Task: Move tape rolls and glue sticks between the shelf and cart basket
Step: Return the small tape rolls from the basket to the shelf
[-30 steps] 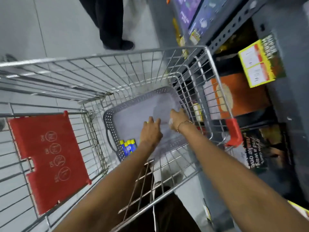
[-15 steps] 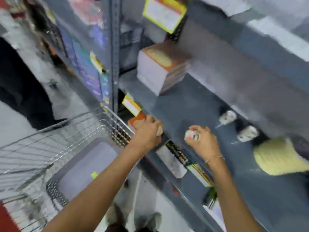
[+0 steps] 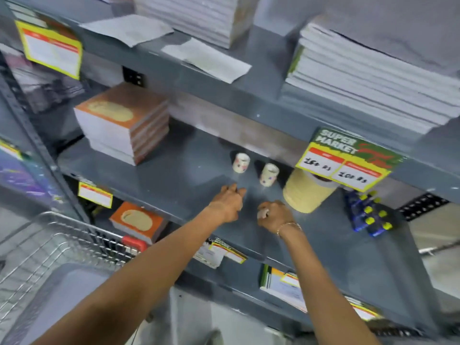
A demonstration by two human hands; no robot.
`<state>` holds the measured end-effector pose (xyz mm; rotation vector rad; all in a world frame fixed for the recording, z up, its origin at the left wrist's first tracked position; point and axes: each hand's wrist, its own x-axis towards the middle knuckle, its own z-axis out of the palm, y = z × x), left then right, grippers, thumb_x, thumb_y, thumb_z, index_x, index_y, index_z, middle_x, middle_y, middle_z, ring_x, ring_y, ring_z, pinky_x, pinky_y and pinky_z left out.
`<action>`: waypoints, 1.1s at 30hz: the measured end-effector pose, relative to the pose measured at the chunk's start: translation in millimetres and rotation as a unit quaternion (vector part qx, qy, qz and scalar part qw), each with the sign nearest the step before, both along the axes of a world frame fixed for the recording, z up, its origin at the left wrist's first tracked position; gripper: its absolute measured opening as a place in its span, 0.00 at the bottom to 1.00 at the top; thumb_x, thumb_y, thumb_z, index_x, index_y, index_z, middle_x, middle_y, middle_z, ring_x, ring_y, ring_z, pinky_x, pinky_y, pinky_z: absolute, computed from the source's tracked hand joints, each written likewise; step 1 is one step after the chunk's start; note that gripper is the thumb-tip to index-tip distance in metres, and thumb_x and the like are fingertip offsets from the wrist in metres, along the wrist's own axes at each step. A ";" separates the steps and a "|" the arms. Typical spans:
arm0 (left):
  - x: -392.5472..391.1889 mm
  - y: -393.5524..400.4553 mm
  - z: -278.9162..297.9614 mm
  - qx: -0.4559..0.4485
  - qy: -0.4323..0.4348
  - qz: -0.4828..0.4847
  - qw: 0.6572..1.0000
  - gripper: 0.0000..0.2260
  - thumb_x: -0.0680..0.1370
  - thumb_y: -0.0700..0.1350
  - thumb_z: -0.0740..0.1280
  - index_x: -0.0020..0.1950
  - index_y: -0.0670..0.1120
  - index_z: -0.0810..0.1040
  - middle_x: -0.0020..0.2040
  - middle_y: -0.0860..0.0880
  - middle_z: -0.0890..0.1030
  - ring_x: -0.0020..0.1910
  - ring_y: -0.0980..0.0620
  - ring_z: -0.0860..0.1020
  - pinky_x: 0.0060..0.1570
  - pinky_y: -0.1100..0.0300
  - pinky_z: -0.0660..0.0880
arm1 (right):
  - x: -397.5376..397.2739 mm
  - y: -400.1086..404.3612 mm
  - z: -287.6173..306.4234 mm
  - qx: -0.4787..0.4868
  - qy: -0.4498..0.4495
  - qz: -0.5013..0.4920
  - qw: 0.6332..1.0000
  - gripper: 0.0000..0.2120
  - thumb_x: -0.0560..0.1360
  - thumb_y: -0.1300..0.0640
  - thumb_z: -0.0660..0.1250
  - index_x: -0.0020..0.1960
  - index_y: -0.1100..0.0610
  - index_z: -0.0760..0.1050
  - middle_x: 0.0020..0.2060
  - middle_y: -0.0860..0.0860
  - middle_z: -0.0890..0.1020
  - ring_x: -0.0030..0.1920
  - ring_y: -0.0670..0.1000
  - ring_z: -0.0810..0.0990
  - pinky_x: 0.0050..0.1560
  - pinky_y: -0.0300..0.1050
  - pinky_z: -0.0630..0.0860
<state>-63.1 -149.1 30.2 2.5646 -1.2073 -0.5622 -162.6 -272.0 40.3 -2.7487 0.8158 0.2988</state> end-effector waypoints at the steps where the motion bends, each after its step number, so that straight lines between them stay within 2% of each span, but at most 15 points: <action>1: -0.3 -4.3 -3.1 -0.002 0.003 0.003 1.000 0.27 0.75 0.38 0.66 0.73 0.42 0.59 0.74 0.40 0.57 0.72 0.38 0.58 0.70 0.48 0.65 | 2.3 -2.2 -0.1 0.003 0.001 0.005 1.000 0.15 0.73 0.56 0.64 0.59 0.55 0.77 0.56 0.58 0.81 0.60 0.58 0.76 0.60 0.46 0.75; 5: 4.2 -9.7 -15.1 0.001 0.043 0.016 0.999 0.29 0.76 0.41 0.66 0.74 0.42 0.58 0.75 0.41 0.56 0.74 0.39 0.56 0.72 0.47 0.61 | 8.1 -7.3 -1.8 0.031 0.017 0.017 0.999 0.19 0.73 0.54 0.66 0.64 0.51 0.74 0.60 0.58 0.77 0.62 0.59 0.76 0.62 0.47 0.74; 8: 18.2 -1.4 -21.3 -0.003 0.120 0.012 0.993 0.39 0.74 0.52 0.70 0.76 0.46 0.51 0.77 0.43 0.52 0.76 0.40 0.50 0.74 0.45 0.57 | 3.9 -14.0 -9.6 0.047 0.048 0.023 0.997 0.27 0.73 0.53 0.68 0.71 0.50 0.67 0.67 0.59 0.71 0.66 0.60 0.73 0.67 0.46 0.69; 10: 35.7 6.8 -22.4 -0.044 0.147 0.056 0.987 0.39 0.73 0.57 0.69 0.76 0.47 0.51 0.77 0.43 0.52 0.76 0.39 0.51 0.74 0.45 0.56 | 0.1 -18.1 -15.3 0.073 0.042 0.006 0.996 0.32 0.72 0.53 0.71 0.73 0.51 0.64 0.69 0.59 0.68 0.67 0.60 0.71 0.69 0.46 0.68; 13: 66.0 13.0 -32.4 -0.095 0.063 0.132 0.985 0.32 0.77 0.55 0.63 0.75 0.44 0.55 0.77 0.41 0.56 0.76 0.39 0.53 0.74 0.47 0.54 | -1.5 -19.4 -24.5 0.068 0.014 -0.033 0.997 0.35 0.70 0.54 0.72 0.73 0.53 0.62 0.67 0.60 0.68 0.66 0.59 0.72 0.68 0.46 0.69; 16: 75.2 15.9 -53.6 -0.058 0.012 0.141 0.988 0.30 0.80 0.55 0.57 0.77 0.43 0.51 0.79 0.43 0.49 0.77 0.41 0.45 0.76 0.44 0.45 | 1.5 -13.6 -29.9 0.045 -0.011 -0.073 0.996 0.34 0.70 0.52 0.72 0.73 0.52 0.62 0.64 0.59 0.70 0.62 0.60 0.75 0.63 0.47 0.72; 20: 64.3 19.0 -86.3 -0.041 -0.100 0.126 0.986 0.28 0.81 0.56 0.48 0.77 0.44 0.47 0.79 0.43 0.47 0.78 0.42 0.43 0.77 0.44 0.45 | 7.0 -11.6 -32.6 0.028 -0.046 -0.090 0.994 0.27 0.72 0.57 0.69 0.70 0.54 0.67 0.60 0.60 0.74 0.57 0.61 0.78 0.57 0.47 0.75; 22: 64.5 18.5 -90.4 -0.048 -0.117 0.131 0.983 0.28 0.81 0.57 0.47 0.77 0.45 0.47 0.79 0.43 0.47 0.78 0.43 0.43 0.77 0.45 0.45 | 8.9 -12.1 -33.4 0.015 -0.061 -0.088 0.994 0.25 0.72 0.57 0.70 0.68 0.55 0.69 0.59 0.60 0.75 0.56 0.61 0.79 0.56 0.48 0.76; 25: 65.7 16.9 -91.3 -0.055 -0.121 0.134 0.982 0.28 0.81 0.58 0.47 0.77 0.45 0.49 0.79 0.44 0.48 0.78 0.44 0.44 0.77 0.46 0.45 | 10.1 -11.8 -36.6 0.012 -0.064 -0.076 0.995 0.26 0.71 0.57 0.72 0.67 0.56 0.70 0.61 0.59 0.74 0.58 0.61 0.78 0.59 0.49 0.75; 30: 64.5 18.8 -89.6 -0.071 -0.125 0.141 0.980 0.28 0.81 0.58 0.48 0.77 0.45 0.51 0.79 0.44 0.49 0.78 0.44 0.45 0.77 0.46 0.46 | 11.3 -13.2 -39.9 -0.005 -0.075 -0.074 0.994 0.25 0.73 0.59 0.70 0.69 0.56 0.69 0.63 0.58 0.73 0.59 0.60 0.78 0.58 0.50 0.77; 33: 64.4 19.2 -88.2 -0.075 -0.124 0.143 0.979 0.28 0.81 0.58 0.48 0.77 0.45 0.51 0.79 0.44 0.50 0.78 0.44 0.46 0.77 0.46 0.46 | 13.3 -15.5 -39.3 0.004 -0.075 -0.073 0.995 0.25 0.74 0.57 0.69 0.69 0.55 0.69 0.64 0.57 0.72 0.60 0.60 0.77 0.58 0.51 0.77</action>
